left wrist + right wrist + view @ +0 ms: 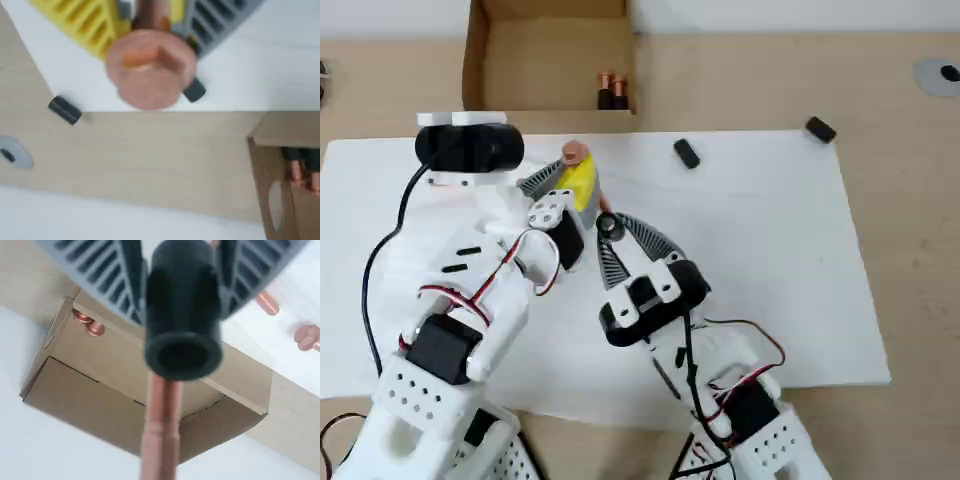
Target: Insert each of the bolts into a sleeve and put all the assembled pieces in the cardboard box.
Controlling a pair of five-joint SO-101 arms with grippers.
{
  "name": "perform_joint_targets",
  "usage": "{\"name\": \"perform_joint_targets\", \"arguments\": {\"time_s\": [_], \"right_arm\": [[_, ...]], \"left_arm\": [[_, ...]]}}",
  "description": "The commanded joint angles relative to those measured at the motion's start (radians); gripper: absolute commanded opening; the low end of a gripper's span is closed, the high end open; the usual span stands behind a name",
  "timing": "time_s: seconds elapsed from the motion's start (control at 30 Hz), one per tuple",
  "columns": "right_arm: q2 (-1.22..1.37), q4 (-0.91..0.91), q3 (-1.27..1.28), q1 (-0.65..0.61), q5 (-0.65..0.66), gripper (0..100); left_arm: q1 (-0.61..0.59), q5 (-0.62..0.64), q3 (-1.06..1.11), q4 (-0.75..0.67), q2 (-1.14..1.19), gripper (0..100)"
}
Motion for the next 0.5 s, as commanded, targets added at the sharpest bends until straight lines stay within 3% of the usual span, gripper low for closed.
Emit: {"name": "perform_joint_targets", "arguments": {"time_s": [0.0,0.47], "right_arm": [[-0.113,0.000,-0.004,-0.015,0.006,1.2],[-0.114,0.043,0.013,-0.015,0.006,1.2]], "left_arm": [[0.020,0.005,0.002,-0.046,-0.016,1],[0.023,0.002,-0.075,-0.012,-0.045,1]]}}
